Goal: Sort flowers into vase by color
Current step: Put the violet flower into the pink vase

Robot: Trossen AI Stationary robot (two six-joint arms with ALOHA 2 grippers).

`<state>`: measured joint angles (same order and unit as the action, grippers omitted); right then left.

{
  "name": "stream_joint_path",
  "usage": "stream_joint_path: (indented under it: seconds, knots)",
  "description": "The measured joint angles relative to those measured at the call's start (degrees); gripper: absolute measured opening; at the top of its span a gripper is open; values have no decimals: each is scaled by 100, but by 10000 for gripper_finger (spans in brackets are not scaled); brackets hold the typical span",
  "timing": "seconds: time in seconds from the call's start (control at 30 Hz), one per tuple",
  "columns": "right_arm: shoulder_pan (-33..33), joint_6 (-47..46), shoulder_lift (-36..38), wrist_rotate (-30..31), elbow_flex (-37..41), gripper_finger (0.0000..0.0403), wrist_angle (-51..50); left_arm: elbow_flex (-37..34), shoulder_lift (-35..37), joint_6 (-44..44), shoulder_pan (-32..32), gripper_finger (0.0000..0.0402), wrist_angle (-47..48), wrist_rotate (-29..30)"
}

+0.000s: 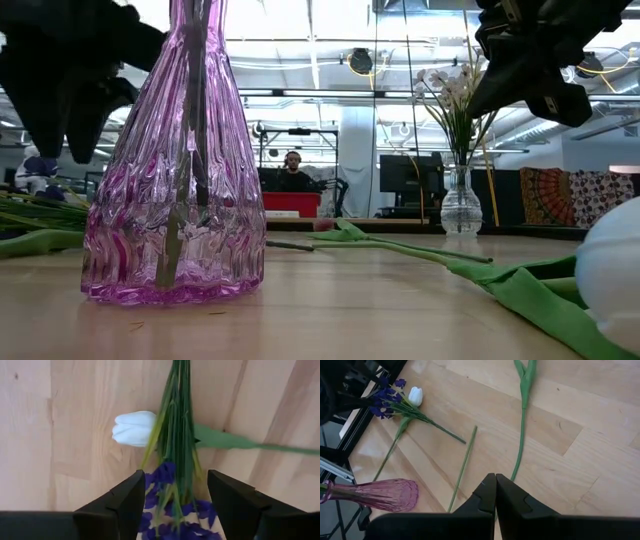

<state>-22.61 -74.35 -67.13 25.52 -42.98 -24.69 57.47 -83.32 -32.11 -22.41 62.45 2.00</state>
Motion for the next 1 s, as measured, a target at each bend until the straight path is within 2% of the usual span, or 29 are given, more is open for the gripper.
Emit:
stream_joint_path:
  seconds: [0.27,0.5,0.63,0.8,0.9,1.0]
  knots:
    - [0,-75,0,2,0,0,0,-26,-596,755,0,221,-56,-74]
    - [0,-107,0,11,0,0,-54,-764,-748,576,-1,214,-581,-270]
    - [0,-107,0,15,0,0,-122,-911,-709,560,-13,158,-613,-271]
    - [2,-107,0,20,0,0,-129,-841,-691,790,-2,31,-467,-260]
    - [0,-105,0,24,0,0,-129,-637,-691,1005,13,19,165,-205]
    - [0,-60,0,31,0,0,-131,-342,-682,1390,44,20,975,220]
